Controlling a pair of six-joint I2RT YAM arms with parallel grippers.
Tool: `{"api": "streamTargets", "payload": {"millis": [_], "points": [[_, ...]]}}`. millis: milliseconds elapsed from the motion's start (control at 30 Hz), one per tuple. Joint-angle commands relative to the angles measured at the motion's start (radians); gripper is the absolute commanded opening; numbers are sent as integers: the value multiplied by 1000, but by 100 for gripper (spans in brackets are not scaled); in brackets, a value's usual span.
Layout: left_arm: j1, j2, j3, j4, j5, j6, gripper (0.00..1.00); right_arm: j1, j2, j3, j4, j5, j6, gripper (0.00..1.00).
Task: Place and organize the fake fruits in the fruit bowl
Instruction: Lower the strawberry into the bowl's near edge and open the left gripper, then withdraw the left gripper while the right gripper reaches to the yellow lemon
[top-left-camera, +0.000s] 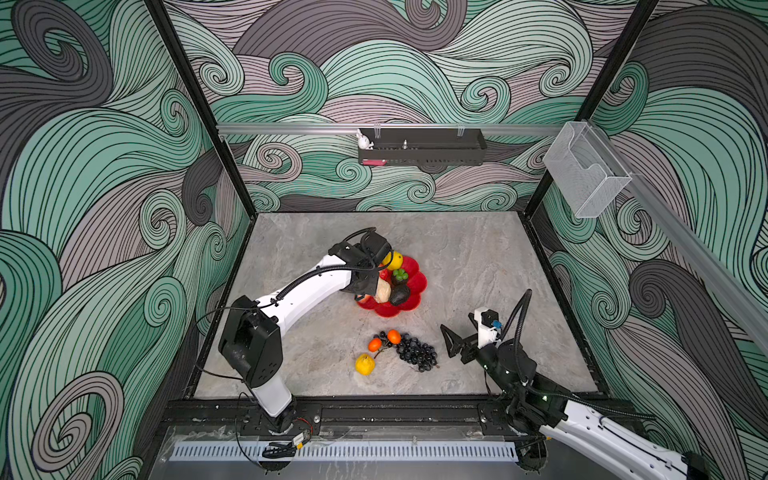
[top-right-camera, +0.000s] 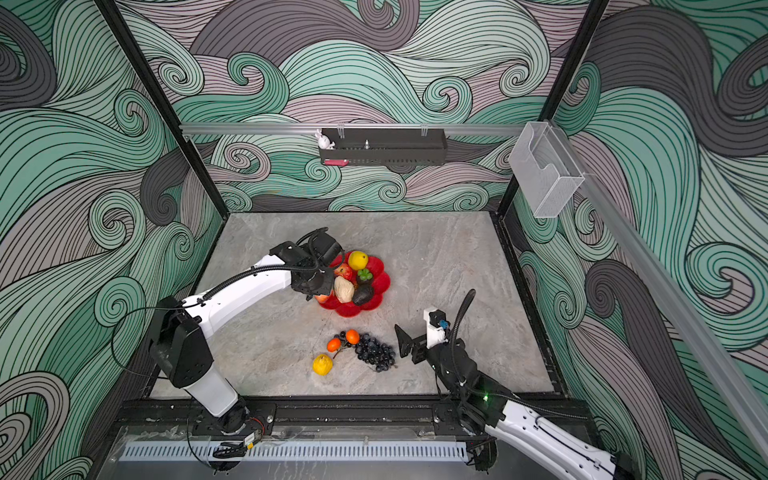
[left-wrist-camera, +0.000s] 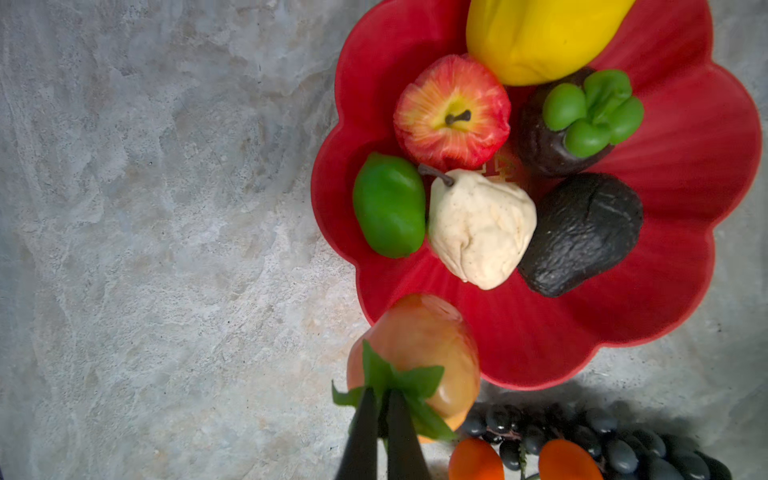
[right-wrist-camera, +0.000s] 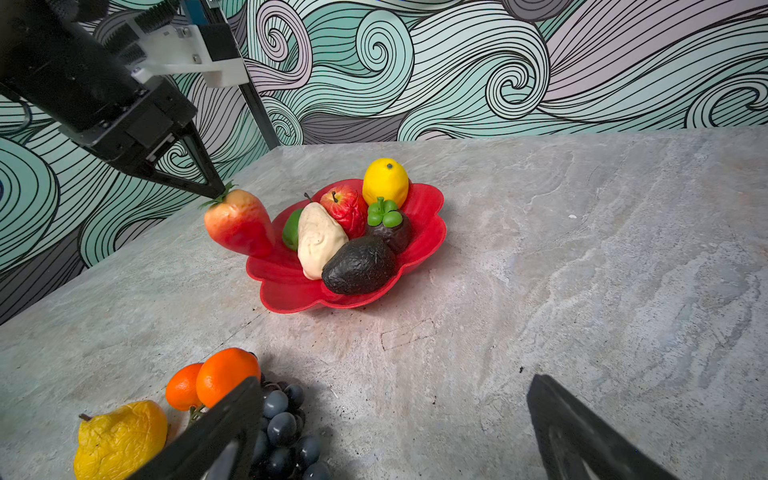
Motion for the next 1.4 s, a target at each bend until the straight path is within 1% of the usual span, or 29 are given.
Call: {"api": "streamTargets", "payload": {"millis": [0, 133, 500, 667, 867, 967, 1133, 1200, 1367], "points": [[10, 8, -12, 25, 22, -29, 0, -5, 2, -13, 32, -4, 7, 100], [12, 34, -24, 33, 35, -41, 0, -7, 2, -15, 32, -3, 8, 100], [24, 64, -53, 63, 40, -53, 10, -8, 2, -15, 31, -4, 10, 100], [28, 67, -52, 64, 40, -50, 20, -8, 2, -15, 31, -4, 10, 100], [29, 61, -44, 57, 41, -45, 25, -9, 2, -15, 31, -5, 9, 100], [29, 36, -42, 45, 49, -42, 30, -11, 8, -8, 22, -4, 23, 99], [29, -69, -86, 77, 58, -33, 44, -11, 42, 14, 11, -25, 34, 98], [29, -98, -107, 94, 63, -23, 46, -11, 69, 22, 20, -32, 34, 98], [29, -123, -130, 88, 81, -17, 46, -10, 135, 54, 29, -58, 34, 97]]}}
